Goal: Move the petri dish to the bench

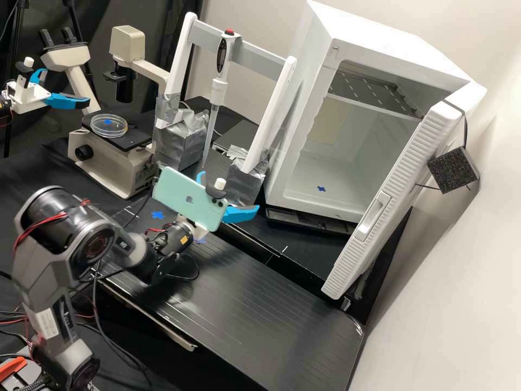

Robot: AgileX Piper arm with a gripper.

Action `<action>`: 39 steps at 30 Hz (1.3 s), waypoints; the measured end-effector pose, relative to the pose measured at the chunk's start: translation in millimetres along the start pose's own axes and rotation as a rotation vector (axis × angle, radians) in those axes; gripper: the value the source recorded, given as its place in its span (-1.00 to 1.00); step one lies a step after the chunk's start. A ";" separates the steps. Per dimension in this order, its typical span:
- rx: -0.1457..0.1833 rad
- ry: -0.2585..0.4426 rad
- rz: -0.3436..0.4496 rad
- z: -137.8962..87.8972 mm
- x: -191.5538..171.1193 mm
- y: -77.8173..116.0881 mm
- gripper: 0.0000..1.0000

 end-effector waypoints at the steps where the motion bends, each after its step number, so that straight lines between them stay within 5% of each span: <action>1: -0.002 0.059 0.008 -11.3 -10.1 0.4 1.00; 5: 0.001 0.242 -0.041 -47.3 -36.9 -10.6 1.00; 10: -0.048 0.476 -0.112 -91.4 -58.9 -25.1 1.00; 15: -0.077 0.595 -0.202 -127.9 -58.3 -35.7 1.00; 21: -0.085 0.650 -0.324 -167.0 -41.1 -54.8 1.00; 33: -0.193 0.616 -0.549 -209.1 7.5 -104.4 1.00; 39: -0.146 0.618 -0.546 -214.8 19.9 -91.8 1.00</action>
